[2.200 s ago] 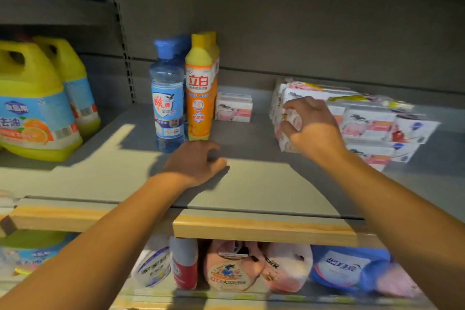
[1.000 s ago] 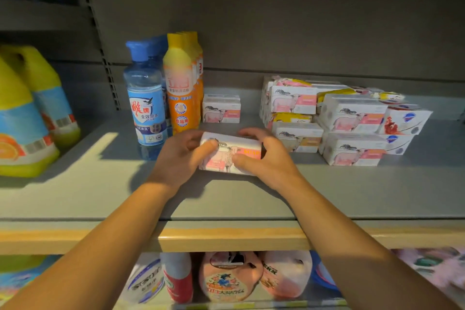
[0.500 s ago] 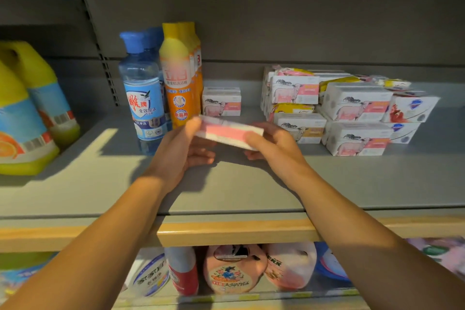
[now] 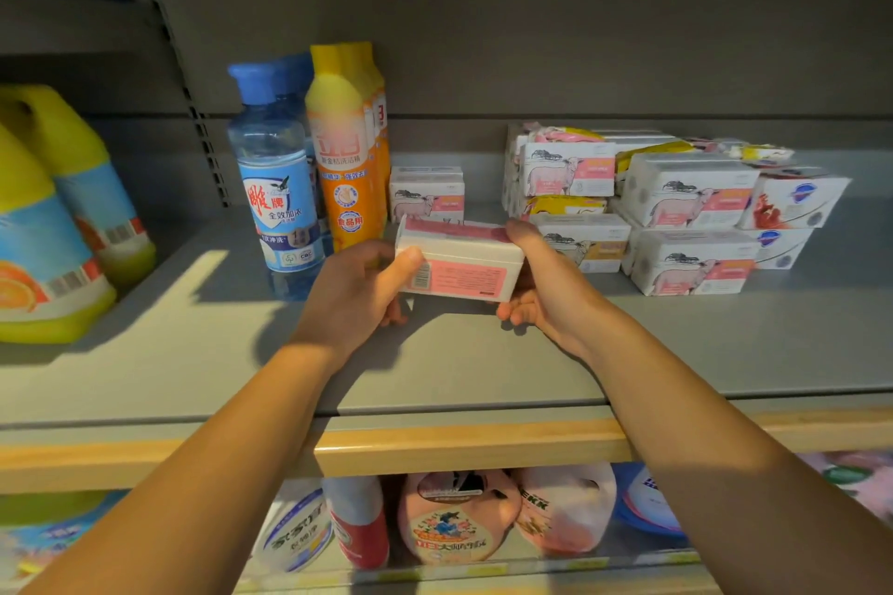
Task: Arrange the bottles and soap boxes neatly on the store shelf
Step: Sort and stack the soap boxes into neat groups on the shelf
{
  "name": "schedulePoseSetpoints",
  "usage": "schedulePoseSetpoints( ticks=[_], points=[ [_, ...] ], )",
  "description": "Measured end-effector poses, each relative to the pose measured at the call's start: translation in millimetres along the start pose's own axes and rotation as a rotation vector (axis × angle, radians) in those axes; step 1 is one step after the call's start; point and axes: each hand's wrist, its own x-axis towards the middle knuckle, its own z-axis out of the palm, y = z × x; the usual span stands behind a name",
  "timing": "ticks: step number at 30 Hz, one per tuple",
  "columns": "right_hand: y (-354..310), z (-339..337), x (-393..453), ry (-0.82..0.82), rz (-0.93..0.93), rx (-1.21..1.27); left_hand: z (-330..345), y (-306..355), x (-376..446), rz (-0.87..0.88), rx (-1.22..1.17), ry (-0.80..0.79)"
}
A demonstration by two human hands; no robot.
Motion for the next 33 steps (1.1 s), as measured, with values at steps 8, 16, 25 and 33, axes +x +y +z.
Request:
schedulePoseSetpoints(
  ticks=[8, 16, 25, 33],
  points=[
    [2, 0, 0, -0.005, -0.216, 0.212, 0, 0, 1, -0.069, -0.355, -0.138],
    [7, 7, -3, -0.010, -0.471, -0.115, 0, 1, 0, -0.054, -0.300, -0.083],
    [7, 14, -4, 0.220, -0.680, -0.593, 4, 9, -4, 0.226, 0.129, 0.161],
    [5, 13, -9, 0.287, -0.678, -0.597, 9, 15, -9, 0.350, 0.225, 0.209]
  ],
)
